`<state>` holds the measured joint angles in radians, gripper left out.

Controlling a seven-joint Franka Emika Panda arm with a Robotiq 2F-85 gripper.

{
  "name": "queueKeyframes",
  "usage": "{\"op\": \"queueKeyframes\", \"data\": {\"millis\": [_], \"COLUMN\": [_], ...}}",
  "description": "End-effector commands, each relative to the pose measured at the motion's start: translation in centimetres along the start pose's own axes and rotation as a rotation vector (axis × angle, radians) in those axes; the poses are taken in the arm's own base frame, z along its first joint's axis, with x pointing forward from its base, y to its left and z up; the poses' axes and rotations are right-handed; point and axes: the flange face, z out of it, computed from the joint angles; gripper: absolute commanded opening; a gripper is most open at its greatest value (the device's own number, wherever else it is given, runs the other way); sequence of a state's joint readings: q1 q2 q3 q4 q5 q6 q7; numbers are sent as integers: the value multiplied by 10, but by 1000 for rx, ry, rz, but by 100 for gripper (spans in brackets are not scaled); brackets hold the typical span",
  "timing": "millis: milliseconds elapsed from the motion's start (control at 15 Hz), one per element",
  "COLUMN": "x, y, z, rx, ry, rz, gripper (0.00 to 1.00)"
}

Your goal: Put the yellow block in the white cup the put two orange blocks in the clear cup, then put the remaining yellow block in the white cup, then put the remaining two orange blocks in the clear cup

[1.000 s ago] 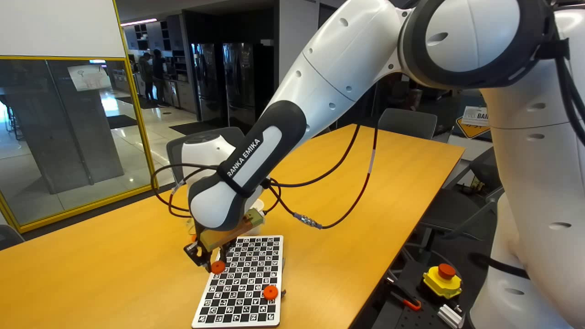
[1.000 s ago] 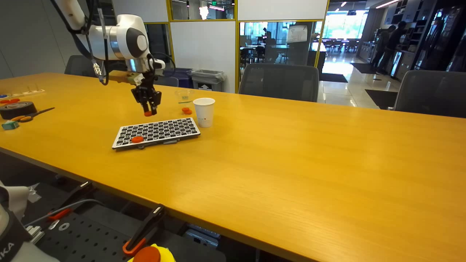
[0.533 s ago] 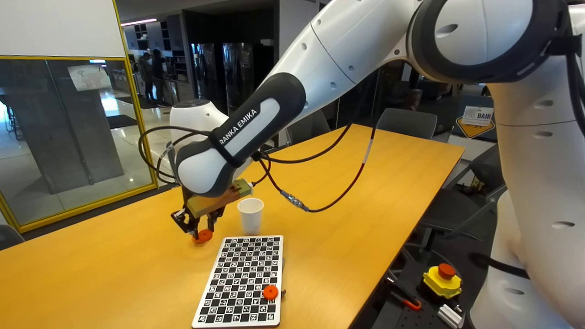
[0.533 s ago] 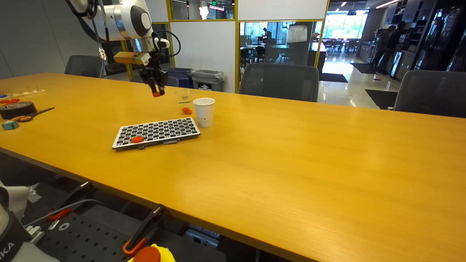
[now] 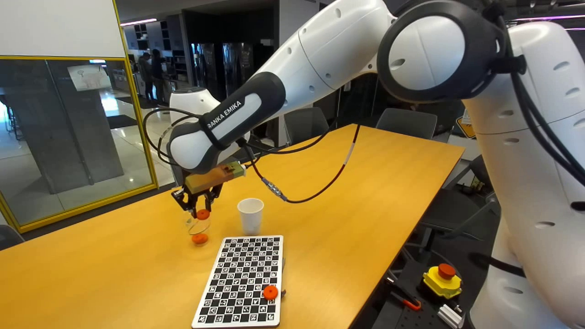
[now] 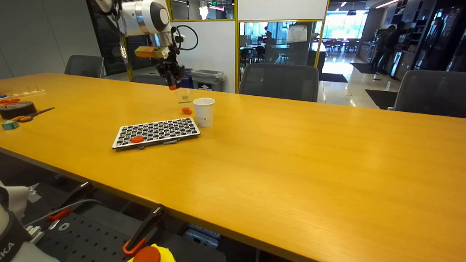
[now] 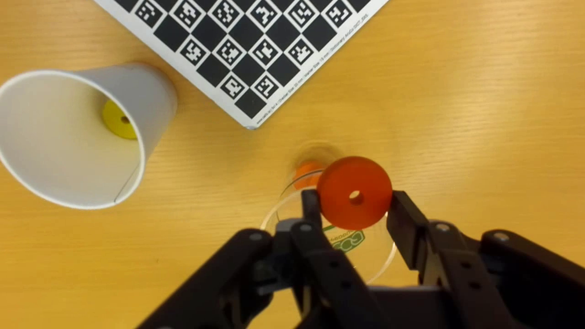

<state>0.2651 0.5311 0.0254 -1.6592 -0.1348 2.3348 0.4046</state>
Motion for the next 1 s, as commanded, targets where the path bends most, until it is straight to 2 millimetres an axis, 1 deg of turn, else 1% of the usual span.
{"op": "queueKeyframes", "data": {"millis": [0,400,733,800,933], "x": [32,54,65,67,68], "y": [0,-4,-5,-5,-5], "z": [4,15,24,26,28], "rx": [11,8,3,3,8], "ry": [-12,-22,-35,-40,-53], "rz": [-15,-27,-28,-25,-25], "gripper": [19,19,19,59,74]}}
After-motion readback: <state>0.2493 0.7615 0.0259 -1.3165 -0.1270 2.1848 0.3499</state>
